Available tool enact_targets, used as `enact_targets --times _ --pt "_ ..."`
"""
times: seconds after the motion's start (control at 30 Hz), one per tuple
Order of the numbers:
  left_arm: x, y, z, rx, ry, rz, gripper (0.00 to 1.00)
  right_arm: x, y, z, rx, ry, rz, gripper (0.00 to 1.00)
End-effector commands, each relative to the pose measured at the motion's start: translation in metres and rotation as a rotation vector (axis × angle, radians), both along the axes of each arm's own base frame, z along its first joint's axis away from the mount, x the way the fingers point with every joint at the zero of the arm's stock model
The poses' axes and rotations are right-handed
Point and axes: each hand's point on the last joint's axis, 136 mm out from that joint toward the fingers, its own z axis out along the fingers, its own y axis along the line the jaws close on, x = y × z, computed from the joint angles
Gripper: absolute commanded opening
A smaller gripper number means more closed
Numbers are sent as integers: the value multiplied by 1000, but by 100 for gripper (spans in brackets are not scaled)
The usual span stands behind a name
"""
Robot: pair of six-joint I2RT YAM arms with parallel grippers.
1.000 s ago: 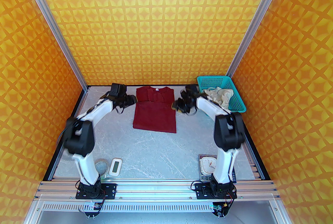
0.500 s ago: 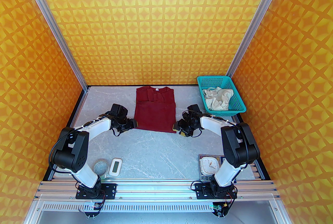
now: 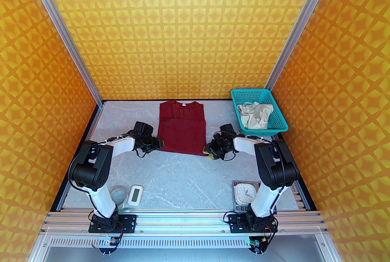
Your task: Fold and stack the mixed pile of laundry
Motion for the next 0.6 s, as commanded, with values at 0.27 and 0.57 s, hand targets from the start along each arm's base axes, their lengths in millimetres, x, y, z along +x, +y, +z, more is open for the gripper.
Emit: enact_targets --times 0.27,0.57 --pt "-38 17 -10 104 95 -8 29 4 -1 -8 -56 -10 26 13" --pt "-64 29 10 177 78 -21 48 -18 -11 0 -100 -3 51 8"
